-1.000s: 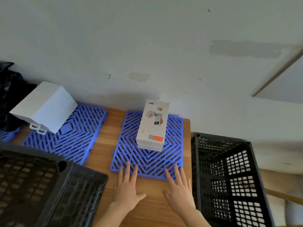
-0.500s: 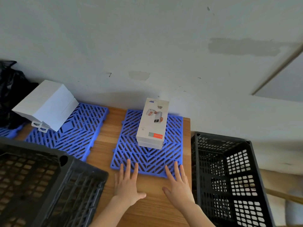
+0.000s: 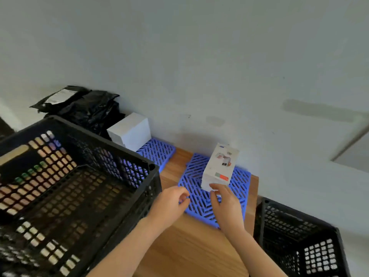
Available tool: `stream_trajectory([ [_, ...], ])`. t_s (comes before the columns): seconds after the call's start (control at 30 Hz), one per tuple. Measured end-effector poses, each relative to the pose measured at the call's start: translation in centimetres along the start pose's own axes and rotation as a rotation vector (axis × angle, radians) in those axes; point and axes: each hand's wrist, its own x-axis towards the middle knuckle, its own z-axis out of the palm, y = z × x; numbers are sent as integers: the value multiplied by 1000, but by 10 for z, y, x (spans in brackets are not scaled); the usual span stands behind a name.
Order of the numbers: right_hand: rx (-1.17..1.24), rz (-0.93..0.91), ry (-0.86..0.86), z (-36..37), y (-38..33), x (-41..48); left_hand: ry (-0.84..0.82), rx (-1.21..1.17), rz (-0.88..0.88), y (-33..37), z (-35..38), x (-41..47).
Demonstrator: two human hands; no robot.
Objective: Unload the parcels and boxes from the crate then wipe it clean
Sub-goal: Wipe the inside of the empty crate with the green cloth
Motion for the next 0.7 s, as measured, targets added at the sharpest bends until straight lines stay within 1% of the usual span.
stream_trajectory([
  [0.1,117,-155,41,0,-56,7,114,-127,62,5,-52,-23],
  [0.17,174,-237,-2,3,-95,9,181,-197,92,5,-84,-42],
  [0.33,259,-409,-55,27,-189,5,364,-201,87,-18,-155,-88],
  [0.43,254,-496,-96,57,-239,-3,464,-99,9,-59,-197,-116],
  [0.53,271,-537,-139,98,-285,-17,536,-26,-82,-113,-233,-148],
  [0.7,220,-669,-202,175,-362,-44,591,9,-205,-206,-290,-200],
])
